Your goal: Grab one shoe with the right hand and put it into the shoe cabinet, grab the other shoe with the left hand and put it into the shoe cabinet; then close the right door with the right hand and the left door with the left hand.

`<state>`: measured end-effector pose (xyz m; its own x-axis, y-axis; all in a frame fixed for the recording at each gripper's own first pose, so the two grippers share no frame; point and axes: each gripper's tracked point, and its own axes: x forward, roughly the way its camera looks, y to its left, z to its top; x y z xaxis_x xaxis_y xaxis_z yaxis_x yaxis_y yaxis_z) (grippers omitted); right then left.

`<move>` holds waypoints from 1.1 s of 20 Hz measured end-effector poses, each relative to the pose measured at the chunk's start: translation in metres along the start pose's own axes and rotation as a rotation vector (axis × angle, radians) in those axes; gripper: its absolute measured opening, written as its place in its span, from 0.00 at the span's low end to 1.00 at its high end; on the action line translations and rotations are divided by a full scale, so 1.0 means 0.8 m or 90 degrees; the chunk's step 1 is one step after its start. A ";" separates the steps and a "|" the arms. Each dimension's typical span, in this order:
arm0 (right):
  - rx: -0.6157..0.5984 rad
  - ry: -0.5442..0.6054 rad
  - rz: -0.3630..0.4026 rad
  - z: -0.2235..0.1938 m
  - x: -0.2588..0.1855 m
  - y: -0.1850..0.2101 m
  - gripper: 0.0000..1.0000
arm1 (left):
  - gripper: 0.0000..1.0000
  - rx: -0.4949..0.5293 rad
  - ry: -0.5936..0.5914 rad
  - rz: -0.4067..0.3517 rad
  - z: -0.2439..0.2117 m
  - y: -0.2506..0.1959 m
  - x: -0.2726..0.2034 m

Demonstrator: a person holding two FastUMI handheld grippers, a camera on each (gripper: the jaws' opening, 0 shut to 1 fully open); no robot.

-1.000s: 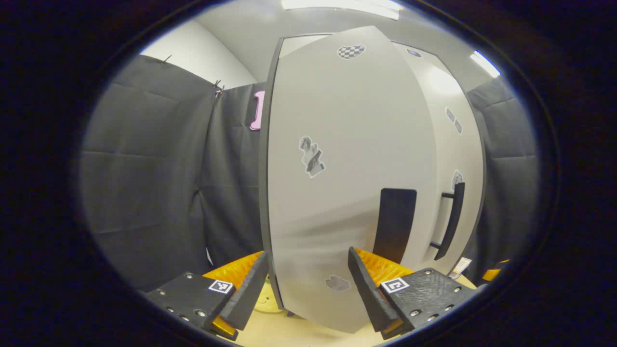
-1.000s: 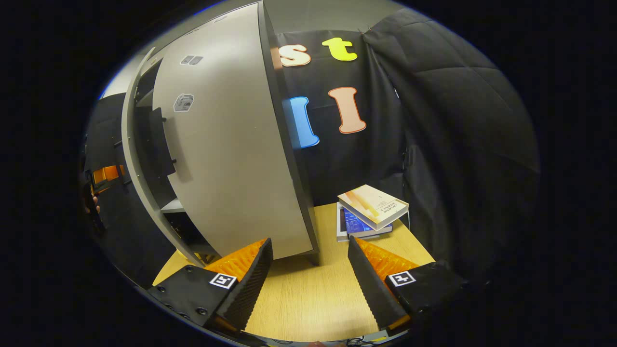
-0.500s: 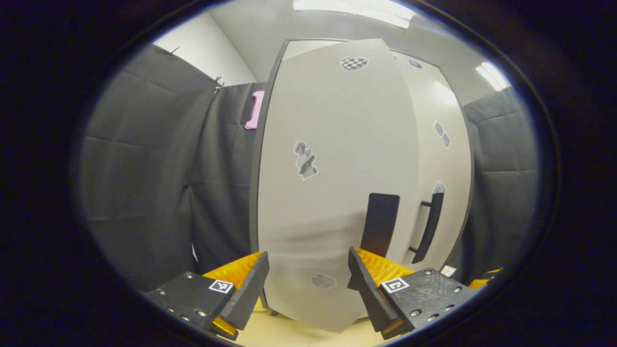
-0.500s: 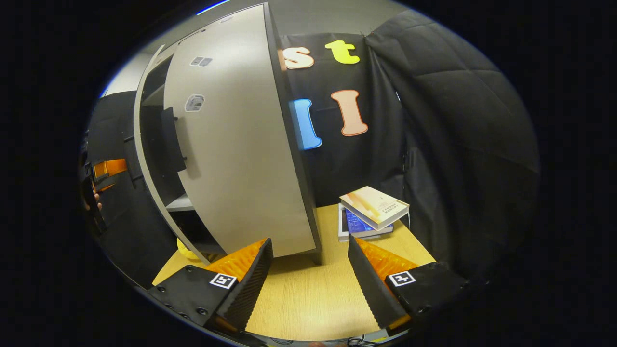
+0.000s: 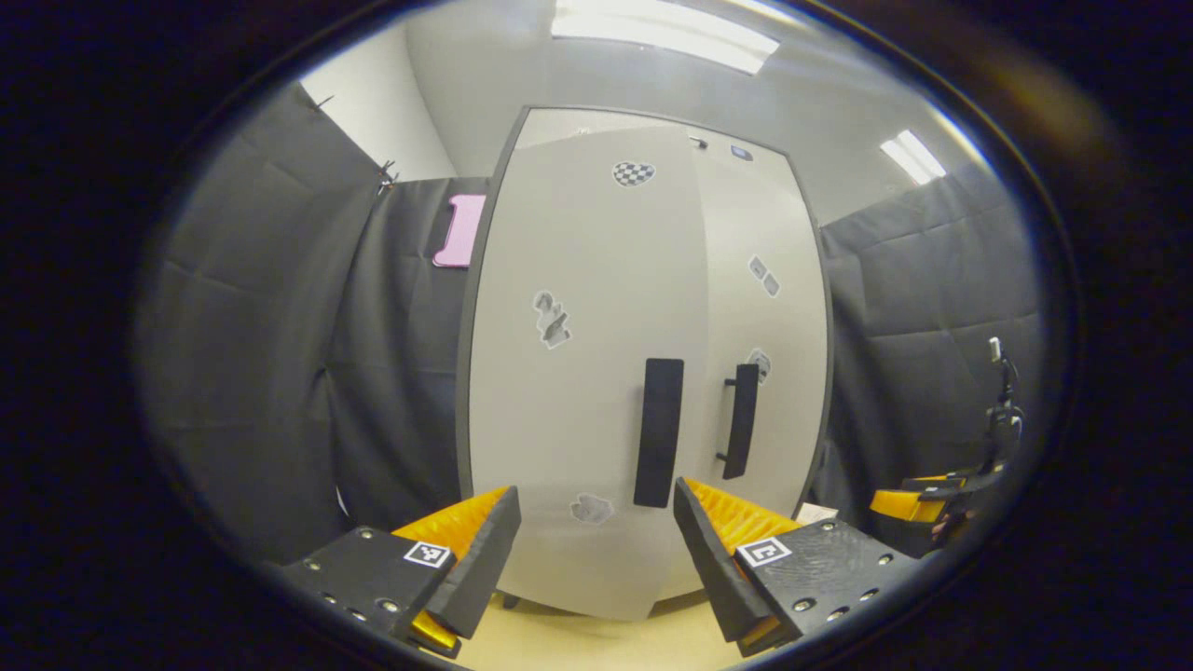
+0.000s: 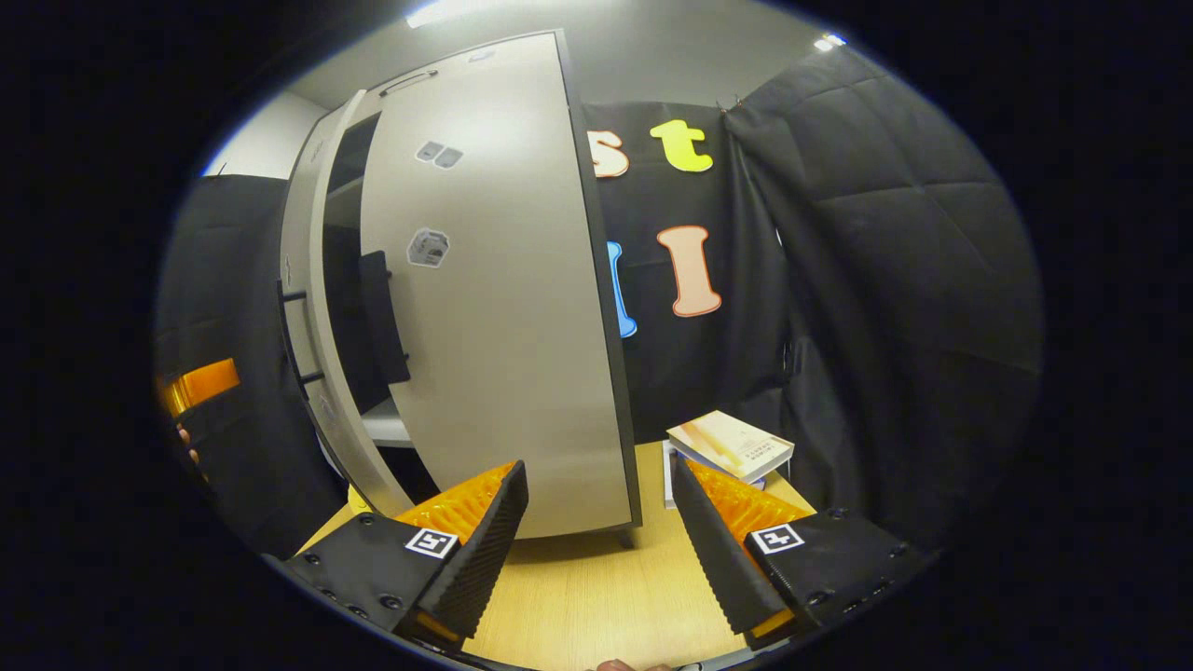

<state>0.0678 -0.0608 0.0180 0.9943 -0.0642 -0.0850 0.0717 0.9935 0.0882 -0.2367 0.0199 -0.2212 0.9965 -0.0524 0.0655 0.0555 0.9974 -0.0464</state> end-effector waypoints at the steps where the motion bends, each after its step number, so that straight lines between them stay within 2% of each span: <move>1: -0.005 -0.015 -0.006 0.007 -0.007 0.005 0.98 | 0.93 -0.001 -0.003 -0.002 -0.004 0.002 -0.010; 5: -0.030 -0.057 -0.042 0.013 -0.032 0.023 0.98 | 0.94 -0.006 -0.012 -0.006 -0.027 0.011 -0.052; 7: -0.041 -0.056 -0.048 0.006 -0.041 0.036 0.98 | 0.94 -0.002 0.001 -0.007 -0.046 0.018 -0.064; 10: -0.054 -0.041 -0.039 -0.012 -0.049 0.061 0.98 | 0.95 0.020 0.032 -0.016 -0.068 0.022 -0.071; 13: -0.066 -0.035 -0.025 -0.014 -0.054 0.083 0.98 | 0.94 0.042 0.027 -0.005 -0.069 0.038 -0.073; 20: -0.094 -0.022 0.006 -0.021 -0.049 0.101 0.98 | 0.93 0.023 0.029 0.031 -0.092 0.056 -0.076; 22: -0.103 -0.018 0.002 -0.021 -0.046 0.099 0.98 | 0.93 0.015 0.028 0.037 -0.095 0.055 -0.079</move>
<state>0.0353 0.0222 0.0112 0.9965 -0.0613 -0.0563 0.0571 0.9957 -0.0736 -0.2926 0.0636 -0.3034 0.9998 0.0039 0.0199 -0.0034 0.9997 -0.0248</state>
